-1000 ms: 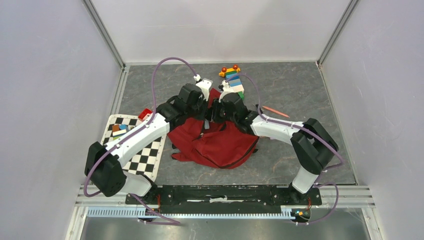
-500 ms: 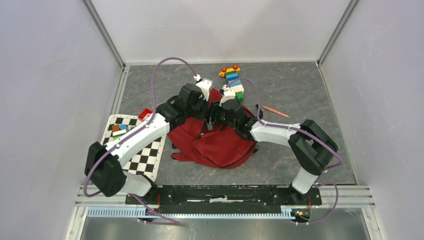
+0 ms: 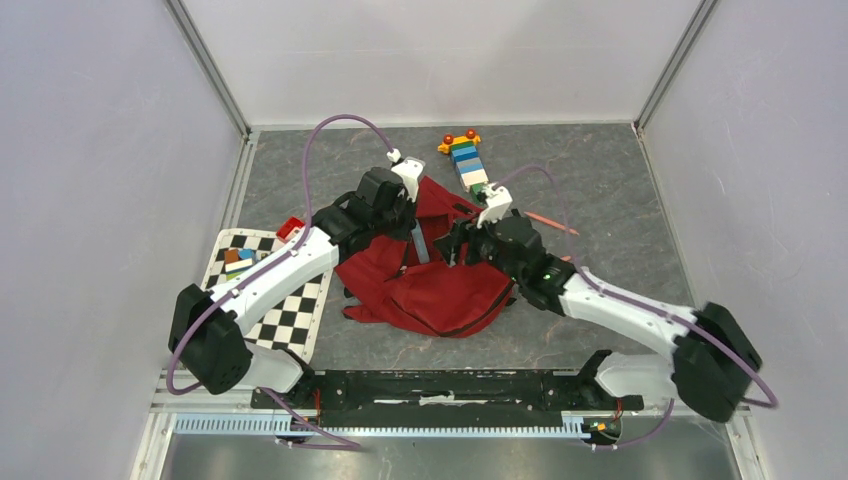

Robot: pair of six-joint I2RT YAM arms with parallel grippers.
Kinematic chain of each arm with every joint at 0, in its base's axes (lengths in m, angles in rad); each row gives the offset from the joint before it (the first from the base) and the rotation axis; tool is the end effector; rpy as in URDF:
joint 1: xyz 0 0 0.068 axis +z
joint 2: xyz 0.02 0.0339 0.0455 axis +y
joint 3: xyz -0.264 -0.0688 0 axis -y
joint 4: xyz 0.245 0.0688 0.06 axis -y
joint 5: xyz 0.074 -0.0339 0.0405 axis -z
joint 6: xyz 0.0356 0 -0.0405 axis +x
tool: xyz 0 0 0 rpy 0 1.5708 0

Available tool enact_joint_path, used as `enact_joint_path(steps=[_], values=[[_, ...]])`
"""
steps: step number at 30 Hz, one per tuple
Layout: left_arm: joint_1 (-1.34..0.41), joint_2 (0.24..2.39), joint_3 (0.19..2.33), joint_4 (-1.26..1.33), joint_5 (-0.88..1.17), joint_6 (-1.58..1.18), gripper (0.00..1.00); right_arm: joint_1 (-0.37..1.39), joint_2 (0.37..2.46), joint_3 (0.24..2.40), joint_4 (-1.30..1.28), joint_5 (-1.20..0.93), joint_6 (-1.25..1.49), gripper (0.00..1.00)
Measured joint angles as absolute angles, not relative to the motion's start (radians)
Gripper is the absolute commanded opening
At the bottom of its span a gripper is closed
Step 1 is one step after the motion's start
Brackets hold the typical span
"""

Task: Pack the student bag
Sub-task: Place the stationery in the student bag, then pick up the stationery from the center of the board.

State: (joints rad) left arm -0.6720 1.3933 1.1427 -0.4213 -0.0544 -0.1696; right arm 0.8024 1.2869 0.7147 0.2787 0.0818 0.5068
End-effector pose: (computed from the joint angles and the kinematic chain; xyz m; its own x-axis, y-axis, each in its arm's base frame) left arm 0.2449 -0.1923 0.3025 -0.5795 0.2456 -0.7771 0.4977 0.8617 -0.0987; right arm 0.2032 0.2060 0.2530 -0.4972 0.1816 -0.8484 -0.4814 0.7557 0.4440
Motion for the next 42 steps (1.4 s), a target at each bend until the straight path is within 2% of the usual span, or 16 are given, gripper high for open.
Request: enact_joint_path(steps=[7, 11, 16, 22, 29, 34, 42], values=[[-0.672, 1.397, 1.143, -0.422, -0.052, -0.171, 0.02, 0.772, 1.087, 0.745, -0.019, 0.219, 0.358, 0.89], [-0.672, 1.398, 1.143, -0.423, -0.045, -0.183, 0.02, 0.596, 1.023, 0.745, -0.238, 0.268, 0.307, 0.94], [-0.672, 1.398, 1.143, -0.424, -0.042, -0.187, 0.02, 0.395, 1.004, 0.730, -0.321, 0.280, 0.241, 0.90], [-0.672, 1.399, 1.143, -0.424, -0.043, -0.187, 0.02, 0.281, 1.182, 0.750, -0.305, 0.249, 0.093, 0.90], [-0.672, 1.401, 1.143, -0.424, -0.042, -0.187, 0.02, 0.191, 1.386, 0.868, -0.279, 0.095, -0.115, 0.87], [-0.672, 1.401, 1.143, -0.424, -0.041, -0.187, 0.02, 0.146, 1.526, 0.980, -0.269, 0.004, -0.214, 0.78], [-0.672, 1.401, 1.143, -0.424, -0.041, -0.187, 0.02, 0.059, 1.746, 1.140, -0.288, -0.085, -0.279, 0.74]])
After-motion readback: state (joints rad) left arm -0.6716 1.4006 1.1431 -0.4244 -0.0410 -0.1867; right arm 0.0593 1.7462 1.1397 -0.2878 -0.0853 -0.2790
